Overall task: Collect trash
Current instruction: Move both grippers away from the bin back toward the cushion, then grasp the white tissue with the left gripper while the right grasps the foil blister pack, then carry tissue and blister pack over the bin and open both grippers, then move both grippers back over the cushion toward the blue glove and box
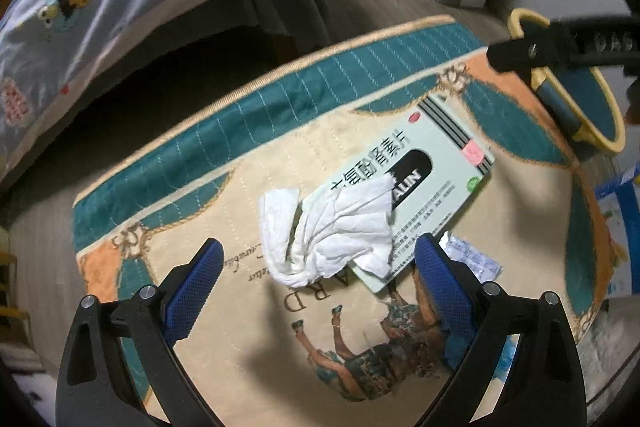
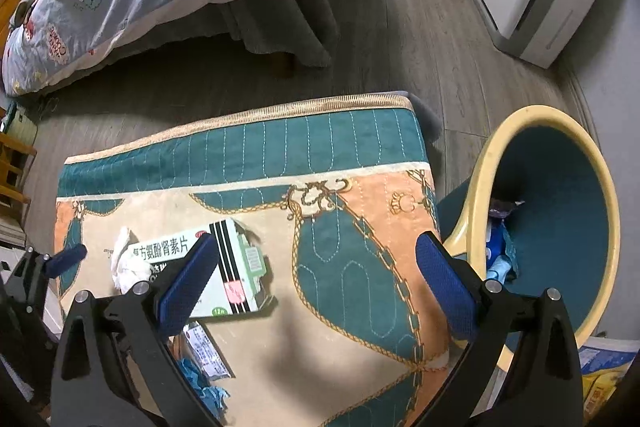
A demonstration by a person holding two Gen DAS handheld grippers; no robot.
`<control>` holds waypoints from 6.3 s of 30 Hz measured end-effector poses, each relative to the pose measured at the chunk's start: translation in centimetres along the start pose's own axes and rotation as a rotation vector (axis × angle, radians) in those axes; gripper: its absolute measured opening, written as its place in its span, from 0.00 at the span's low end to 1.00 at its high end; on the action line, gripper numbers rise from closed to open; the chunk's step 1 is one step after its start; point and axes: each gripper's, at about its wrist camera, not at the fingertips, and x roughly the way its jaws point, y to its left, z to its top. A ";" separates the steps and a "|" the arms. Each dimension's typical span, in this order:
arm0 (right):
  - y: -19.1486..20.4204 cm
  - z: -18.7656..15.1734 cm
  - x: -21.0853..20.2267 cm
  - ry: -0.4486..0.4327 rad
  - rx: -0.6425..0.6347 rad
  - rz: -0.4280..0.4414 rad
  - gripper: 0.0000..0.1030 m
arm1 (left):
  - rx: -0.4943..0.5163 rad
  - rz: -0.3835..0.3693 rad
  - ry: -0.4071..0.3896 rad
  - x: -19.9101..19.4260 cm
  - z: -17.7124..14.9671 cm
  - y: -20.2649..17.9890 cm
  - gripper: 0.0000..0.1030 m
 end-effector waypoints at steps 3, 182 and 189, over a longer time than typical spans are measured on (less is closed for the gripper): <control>-0.2 0.3 0.5 0.009 0.004 0.001 0.94 | -0.008 -0.020 0.008 0.5 0.1 0.3 0.91; -23.8 -8.1 -14.0 -0.325 0.555 0.004 0.94 | 0.125 -0.159 -0.352 -8.7 8.1 -19.3 0.91; -19.0 -9.8 -15.6 -0.316 0.502 0.053 0.94 | 0.089 -0.135 -0.396 -14.9 4.7 -15.5 0.93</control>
